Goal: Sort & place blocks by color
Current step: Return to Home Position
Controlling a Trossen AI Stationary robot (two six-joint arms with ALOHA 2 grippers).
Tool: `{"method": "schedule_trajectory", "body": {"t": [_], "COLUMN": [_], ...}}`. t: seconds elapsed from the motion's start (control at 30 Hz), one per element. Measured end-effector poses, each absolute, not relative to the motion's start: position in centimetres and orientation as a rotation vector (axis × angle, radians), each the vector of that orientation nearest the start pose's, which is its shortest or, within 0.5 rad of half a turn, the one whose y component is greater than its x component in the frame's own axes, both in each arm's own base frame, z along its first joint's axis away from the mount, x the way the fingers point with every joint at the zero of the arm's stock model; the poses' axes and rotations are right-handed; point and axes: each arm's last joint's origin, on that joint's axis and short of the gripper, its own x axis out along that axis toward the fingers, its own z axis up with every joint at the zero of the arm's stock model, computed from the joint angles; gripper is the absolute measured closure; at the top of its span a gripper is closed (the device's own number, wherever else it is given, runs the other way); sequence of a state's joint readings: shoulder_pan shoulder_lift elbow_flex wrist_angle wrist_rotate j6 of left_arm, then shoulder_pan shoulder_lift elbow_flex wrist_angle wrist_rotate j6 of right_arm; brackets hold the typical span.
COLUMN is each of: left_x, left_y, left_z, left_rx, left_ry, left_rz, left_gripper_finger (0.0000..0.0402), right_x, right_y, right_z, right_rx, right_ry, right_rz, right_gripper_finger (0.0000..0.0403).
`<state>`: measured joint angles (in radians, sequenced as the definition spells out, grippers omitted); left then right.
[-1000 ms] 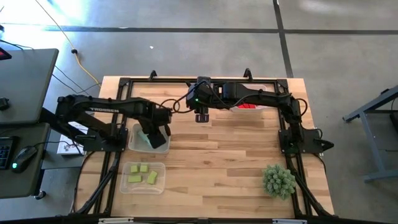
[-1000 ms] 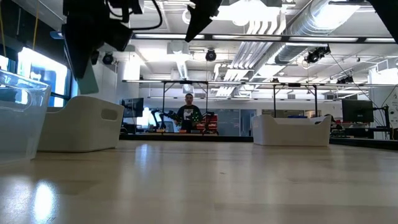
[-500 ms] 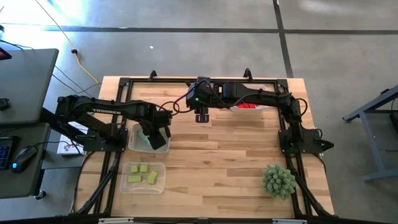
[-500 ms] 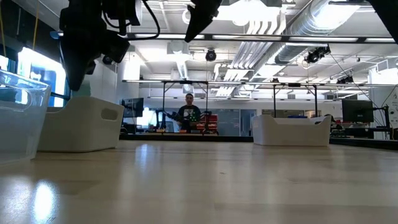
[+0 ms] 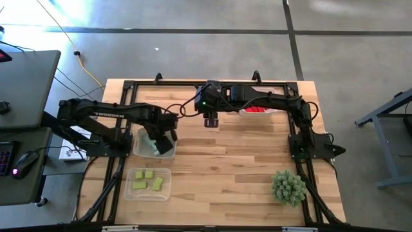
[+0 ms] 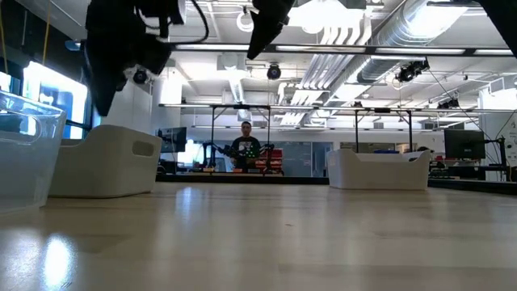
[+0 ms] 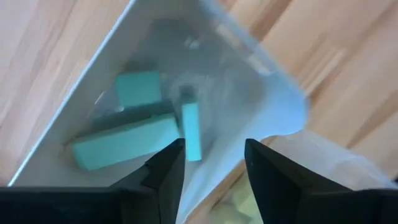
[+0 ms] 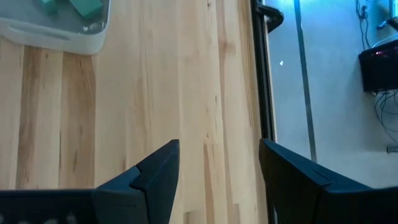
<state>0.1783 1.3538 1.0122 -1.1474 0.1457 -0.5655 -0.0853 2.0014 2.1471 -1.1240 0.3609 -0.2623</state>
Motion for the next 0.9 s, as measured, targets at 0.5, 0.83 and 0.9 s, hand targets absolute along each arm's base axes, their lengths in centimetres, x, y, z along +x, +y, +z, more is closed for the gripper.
{"method": "schedule_trajectory", "body": {"t": [0.5,0.83,0.9], "left_x": [21.2,16.9,16.4], "left_y": [1.0,0.0,-0.1], "left_z": [33.1,33.0,32.0], "left_rx": [-0.441,-0.335,-0.334], "left_ry": [0.774,0.535,0.456], "left_rz": [0.084,0.023,0.004], "left_gripper_finger": [0.0247,0.0245,0.0245], "right_x": [40.7,40.9,40.9], "right_y": [-4.2,-4.1,-4.0], "right_z": [35.4,35.4,35.4], "right_rx": [-0.169,-0.004,0.048], "right_ry": [1.095,1.048,1.043], "right_rz": [-0.299,-0.353,-0.336], "right_gripper_finger": [0.0197,0.0197,0.0197]}}
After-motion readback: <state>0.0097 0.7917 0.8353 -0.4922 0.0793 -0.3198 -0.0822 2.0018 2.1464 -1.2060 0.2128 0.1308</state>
